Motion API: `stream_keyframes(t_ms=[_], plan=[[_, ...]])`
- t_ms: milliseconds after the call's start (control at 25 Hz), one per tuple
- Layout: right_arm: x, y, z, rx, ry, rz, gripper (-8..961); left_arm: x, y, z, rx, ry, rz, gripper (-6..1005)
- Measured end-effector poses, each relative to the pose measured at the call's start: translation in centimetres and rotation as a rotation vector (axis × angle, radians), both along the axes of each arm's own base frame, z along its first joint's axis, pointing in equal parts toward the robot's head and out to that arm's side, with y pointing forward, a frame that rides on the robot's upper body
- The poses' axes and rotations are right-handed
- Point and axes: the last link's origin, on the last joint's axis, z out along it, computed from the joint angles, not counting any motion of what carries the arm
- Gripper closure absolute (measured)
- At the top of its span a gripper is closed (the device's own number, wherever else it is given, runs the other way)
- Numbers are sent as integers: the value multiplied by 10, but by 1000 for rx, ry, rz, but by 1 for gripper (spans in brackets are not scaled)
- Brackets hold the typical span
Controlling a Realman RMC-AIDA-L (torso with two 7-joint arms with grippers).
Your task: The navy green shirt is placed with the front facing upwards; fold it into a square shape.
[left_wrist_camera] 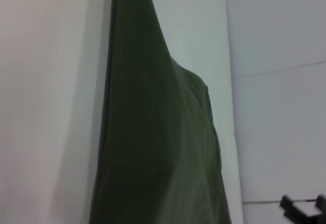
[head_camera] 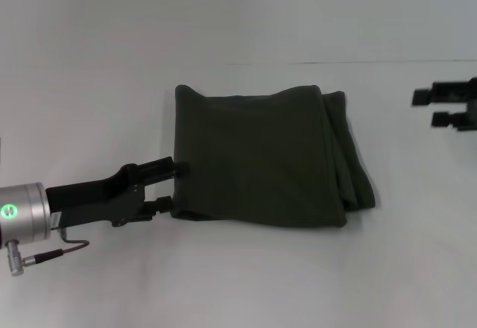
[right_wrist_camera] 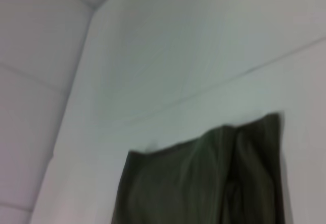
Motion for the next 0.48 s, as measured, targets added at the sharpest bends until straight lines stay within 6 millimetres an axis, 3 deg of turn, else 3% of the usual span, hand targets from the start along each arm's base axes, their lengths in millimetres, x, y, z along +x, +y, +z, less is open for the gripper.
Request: stream_keyframes(t_ms=[240,480], plan=[[-15,3,-48,-155,-110,23,149,-6,0,10,34,-10,18,67],[-26,11,-85,-170,-176,28,149,-6,1,13,45,-6,14,68]])
